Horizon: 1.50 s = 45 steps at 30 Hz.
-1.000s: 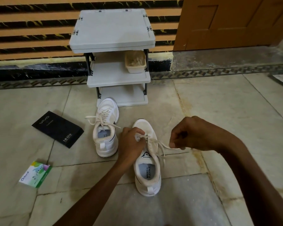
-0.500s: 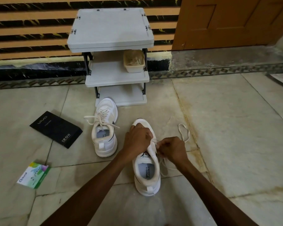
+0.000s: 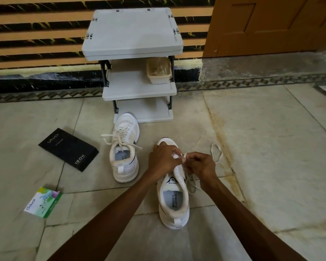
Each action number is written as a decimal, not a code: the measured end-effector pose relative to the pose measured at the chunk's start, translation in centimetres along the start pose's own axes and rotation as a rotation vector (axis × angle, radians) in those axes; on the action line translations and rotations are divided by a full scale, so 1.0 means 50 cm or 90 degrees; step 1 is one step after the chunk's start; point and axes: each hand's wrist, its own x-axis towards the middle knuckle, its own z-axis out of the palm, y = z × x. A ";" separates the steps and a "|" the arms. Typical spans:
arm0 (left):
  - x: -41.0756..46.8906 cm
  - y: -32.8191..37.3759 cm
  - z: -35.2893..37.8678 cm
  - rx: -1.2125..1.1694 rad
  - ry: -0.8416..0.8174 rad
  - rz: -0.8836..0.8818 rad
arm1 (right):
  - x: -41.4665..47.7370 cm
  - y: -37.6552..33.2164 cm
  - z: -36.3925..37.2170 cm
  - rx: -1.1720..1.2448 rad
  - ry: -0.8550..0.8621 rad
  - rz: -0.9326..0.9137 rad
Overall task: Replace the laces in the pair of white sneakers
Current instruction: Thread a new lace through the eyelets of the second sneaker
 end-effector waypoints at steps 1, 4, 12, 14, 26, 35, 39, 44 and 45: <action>0.001 0.002 0.000 -0.022 0.010 -0.002 | -0.004 -0.002 -0.001 0.028 -0.018 -0.003; 0.005 0.002 0.001 -0.137 0.044 -0.016 | -0.009 -0.004 0.002 0.099 -0.068 -0.007; -0.002 0.000 0.011 -0.266 0.113 0.004 | 0.002 -0.019 0.000 0.151 -0.106 0.166; -0.004 0.006 0.011 -0.306 0.132 0.005 | 0.009 -0.024 0.003 0.182 -0.076 0.208; 0.003 0.025 -0.101 -0.504 0.153 -0.012 | -0.007 -0.026 -0.013 -0.445 0.043 -0.212; -0.038 0.001 -0.080 -0.515 0.126 -0.075 | -0.015 -0.103 0.029 -0.173 -0.139 -0.271; -0.050 -0.016 -0.081 -0.552 0.074 -0.081 | -0.013 -0.086 0.041 -0.269 -0.128 -0.336; -0.046 -0.045 -0.078 -0.409 0.013 -0.128 | -0.014 -0.068 0.045 -0.367 -0.074 -0.366; -0.048 -0.050 -0.076 -0.323 -0.009 -0.130 | -0.013 -0.066 0.042 -0.395 -0.069 -0.364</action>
